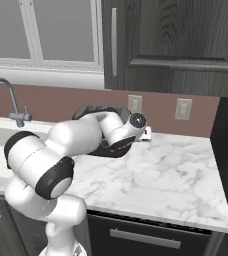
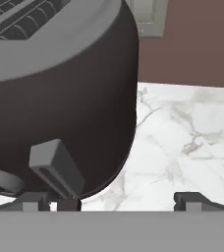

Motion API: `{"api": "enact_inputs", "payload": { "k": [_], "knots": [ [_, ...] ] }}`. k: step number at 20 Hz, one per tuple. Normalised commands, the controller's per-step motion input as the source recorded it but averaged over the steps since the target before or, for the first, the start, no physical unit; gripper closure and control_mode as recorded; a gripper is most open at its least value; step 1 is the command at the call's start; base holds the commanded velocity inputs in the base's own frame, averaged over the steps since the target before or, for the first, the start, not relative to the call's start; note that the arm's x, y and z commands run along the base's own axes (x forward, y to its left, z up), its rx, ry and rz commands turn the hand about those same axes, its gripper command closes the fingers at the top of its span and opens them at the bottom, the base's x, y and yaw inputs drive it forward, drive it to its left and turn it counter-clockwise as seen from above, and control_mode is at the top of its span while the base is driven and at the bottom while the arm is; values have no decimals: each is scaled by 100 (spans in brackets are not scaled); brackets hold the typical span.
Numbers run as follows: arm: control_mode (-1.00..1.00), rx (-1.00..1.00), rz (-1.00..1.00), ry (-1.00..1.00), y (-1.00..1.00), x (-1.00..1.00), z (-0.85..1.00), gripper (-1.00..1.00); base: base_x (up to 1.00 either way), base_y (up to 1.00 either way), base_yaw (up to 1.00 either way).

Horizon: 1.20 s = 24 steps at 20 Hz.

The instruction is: Start the toaster. Once the lever pops up, take the bread to the plate on the dining counter.

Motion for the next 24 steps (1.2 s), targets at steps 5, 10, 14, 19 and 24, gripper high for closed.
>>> {"api": "enact_inputs", "payload": {
  "k": [5, 10, 14, 19, 24],
  "knots": [
    [-100, 0, 0, -14, -2, -33, 14, -100, 0, 0, 0],
    [-100, 0, 0, -8, 0, -19, 24, -100, 0, 0, 0],
    [-100, 0, 0, -4, 0, -3, 36, -100, 0, 0, 0],
    [-100, 0, 0, -5, 0, 0, 39, -100, 0, 0, 0],
    [-100, 0, 0, -6, 0, 0, 44, -100, 0, 0, 0]
  ]
}}
